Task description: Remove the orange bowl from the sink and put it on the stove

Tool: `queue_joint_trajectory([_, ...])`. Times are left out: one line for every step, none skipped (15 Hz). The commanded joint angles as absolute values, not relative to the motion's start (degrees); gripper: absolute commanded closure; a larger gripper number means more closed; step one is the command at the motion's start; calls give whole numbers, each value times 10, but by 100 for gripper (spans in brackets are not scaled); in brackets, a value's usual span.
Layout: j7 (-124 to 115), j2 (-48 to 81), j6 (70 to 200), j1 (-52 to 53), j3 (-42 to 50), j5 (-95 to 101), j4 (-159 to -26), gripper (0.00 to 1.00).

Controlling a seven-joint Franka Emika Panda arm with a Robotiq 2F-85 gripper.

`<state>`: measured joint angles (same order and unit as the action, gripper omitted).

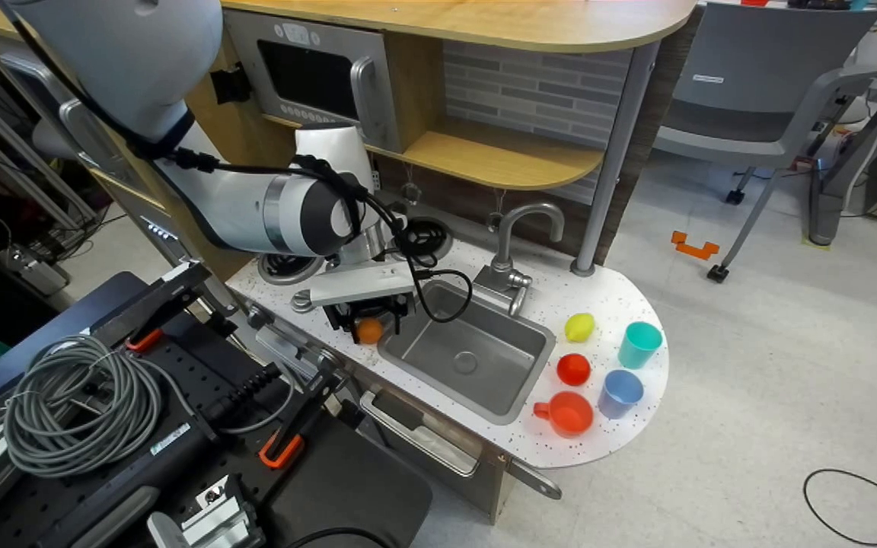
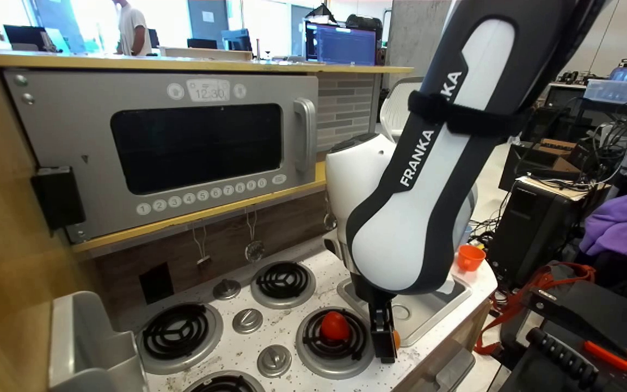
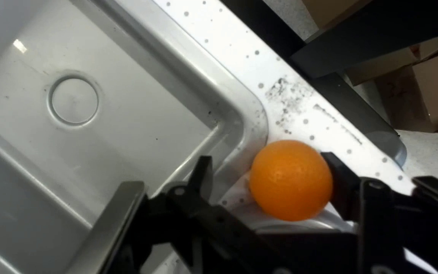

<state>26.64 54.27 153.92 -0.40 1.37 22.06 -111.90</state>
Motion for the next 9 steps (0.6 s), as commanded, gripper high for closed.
queue_joint_trajectory([260, 517, 1539, -16, 10, 221, -1129, 0])
queue_joint_trajectory([259, 507, 1538, -20, 11, 218, -1136, 0])
queue_joint_trajectory([251, 498, 1525, -22, 14, 214, -1138, 0])
queue_joint_trajectory([247, 489, 1509, -29, 12, 204, -1138, 0])
queue_joint_trajectory([239, 480, 1496, -37, 12, 194, -1140, 0])
queue_joint_trajectory([229, 467, 1480, -44, 14, 183, -1145, 0])
queue_joint_trajectory([225, 451, 1465, -57, 12, 169, -1153, 0])
queue_joint_trajectory([227, 437, 1450, -72, 8, 154, -1159, 0])
queue_joint_trajectory([225, 423, 1437, -81, 10, 143, -1167, 0])
